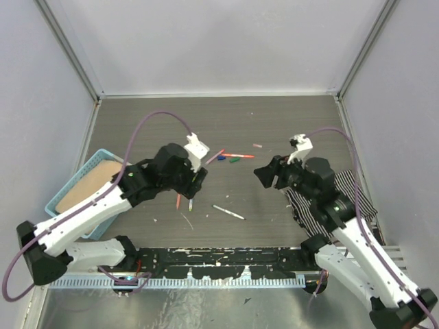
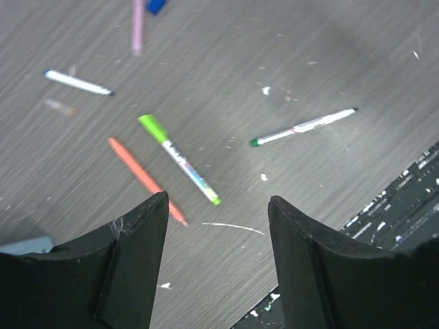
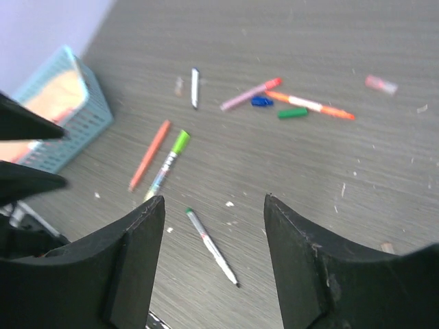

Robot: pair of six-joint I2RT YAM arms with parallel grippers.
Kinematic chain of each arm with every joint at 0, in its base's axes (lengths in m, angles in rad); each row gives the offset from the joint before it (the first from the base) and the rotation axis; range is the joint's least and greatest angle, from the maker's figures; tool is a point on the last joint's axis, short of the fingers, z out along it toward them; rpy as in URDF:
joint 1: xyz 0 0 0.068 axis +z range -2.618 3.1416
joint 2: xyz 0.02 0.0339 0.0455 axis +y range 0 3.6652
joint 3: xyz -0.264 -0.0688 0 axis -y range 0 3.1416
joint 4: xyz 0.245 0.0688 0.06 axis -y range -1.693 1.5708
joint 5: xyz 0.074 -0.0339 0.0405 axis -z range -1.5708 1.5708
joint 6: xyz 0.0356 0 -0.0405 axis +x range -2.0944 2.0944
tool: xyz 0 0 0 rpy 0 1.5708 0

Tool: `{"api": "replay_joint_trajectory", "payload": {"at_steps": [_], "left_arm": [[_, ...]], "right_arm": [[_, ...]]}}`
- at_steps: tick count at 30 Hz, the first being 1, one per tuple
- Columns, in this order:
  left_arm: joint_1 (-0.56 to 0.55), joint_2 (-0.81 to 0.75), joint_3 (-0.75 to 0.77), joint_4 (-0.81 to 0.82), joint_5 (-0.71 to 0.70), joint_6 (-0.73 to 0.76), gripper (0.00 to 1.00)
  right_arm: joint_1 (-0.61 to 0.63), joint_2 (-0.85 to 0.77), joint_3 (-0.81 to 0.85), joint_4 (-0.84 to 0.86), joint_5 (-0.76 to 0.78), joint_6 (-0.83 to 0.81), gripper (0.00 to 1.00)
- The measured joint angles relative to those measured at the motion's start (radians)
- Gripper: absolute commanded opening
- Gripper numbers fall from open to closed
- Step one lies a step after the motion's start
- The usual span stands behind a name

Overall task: Insert the pens into the pen caps
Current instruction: Pick up the pen from the center of the board.

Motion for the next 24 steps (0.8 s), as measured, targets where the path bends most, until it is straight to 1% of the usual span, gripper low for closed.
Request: {"api": "replay_joint_trajectory", "payload": {"at_steps": [3,7,11,14,15,24], "left_arm": [[-0.079,0.077,0.005,0.037,0.014,0.011,0.64],[-0.144,0.216,0.008,0.099,0.080,0.035,0.63],[-0.153,0.311,0.005,0.166,0.160,0.049,0.63],[-0.153,0.345,0.004,0.210,0.203,0.074,0.71],[-0.154,0.356,0.005,0.222,0.214,0.087,0.71],[-0.186,0.504,0.020,0.225,0.260,0.183,0.73]], "right_arm": [[0.000,-0.130,0.019,-0.019,-0.007,0.025,0.66],[0.000,-0.228,0.101,-0.075,0.003,0.020,0.66],[0.000,-0.298,0.194,-0.135,0.026,-0.006,0.68],[0.000,-0.327,0.251,-0.176,0.027,-0.026,0.68],[0.000,-0.336,0.264,-0.185,0.027,-0.032,0.68],[0.000,-0.381,0.287,-0.270,0.032,-0.048,0.68]]}}
